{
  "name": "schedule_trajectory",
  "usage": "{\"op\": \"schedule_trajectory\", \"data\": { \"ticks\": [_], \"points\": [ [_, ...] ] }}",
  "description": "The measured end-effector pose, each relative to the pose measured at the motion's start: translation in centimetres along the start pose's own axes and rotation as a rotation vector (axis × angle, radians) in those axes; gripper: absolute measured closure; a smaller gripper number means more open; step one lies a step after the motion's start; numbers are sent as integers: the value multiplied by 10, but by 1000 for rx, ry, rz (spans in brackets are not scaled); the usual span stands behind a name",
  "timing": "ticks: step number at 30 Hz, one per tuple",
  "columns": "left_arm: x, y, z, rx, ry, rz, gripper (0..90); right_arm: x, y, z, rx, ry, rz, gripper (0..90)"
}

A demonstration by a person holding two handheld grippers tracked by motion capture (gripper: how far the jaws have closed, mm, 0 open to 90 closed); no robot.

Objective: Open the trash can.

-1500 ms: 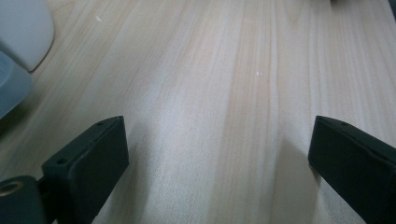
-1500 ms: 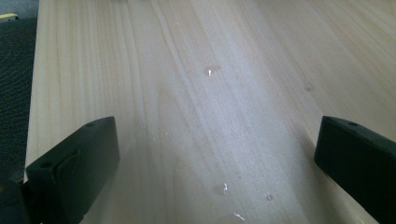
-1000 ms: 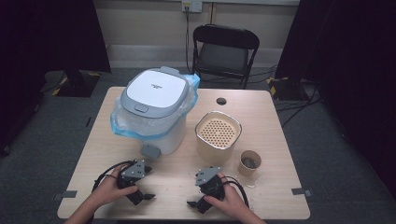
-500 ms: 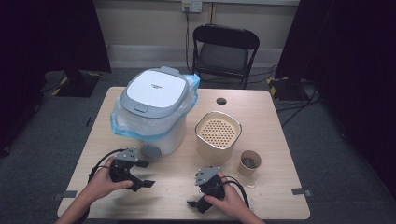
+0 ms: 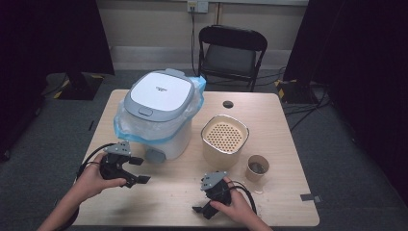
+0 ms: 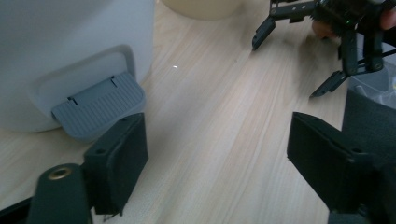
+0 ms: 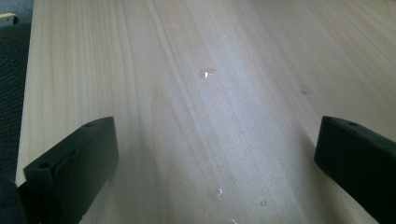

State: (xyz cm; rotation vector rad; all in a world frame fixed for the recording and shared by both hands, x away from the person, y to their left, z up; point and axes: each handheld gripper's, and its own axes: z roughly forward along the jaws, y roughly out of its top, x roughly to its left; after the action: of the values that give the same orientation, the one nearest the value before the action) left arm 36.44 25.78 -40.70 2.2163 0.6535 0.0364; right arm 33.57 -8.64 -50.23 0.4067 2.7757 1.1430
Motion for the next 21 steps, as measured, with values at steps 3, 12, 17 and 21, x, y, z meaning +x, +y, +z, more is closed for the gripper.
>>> {"op": "schedule_trajectory", "data": {
  "ticks": [3, 12, 17, 21],
  "points": [
    [0, 5, -6, -4, 2, -5, 230, 0, 0, 0, 1, 1, 0, 0],
    [2, 17, -24, -20, 11, -19, 313, 0, 0, 0, 1, 0, 1, 0],
    [2, 24, -33, -27, 18, -14, 349, 0, 0, 0, 1, 0, 1, 0],
    [2, 29, -41, -43, 15, -18, 363, 0, 0, 0, 1, 0, 0, 0]
  ]
}}
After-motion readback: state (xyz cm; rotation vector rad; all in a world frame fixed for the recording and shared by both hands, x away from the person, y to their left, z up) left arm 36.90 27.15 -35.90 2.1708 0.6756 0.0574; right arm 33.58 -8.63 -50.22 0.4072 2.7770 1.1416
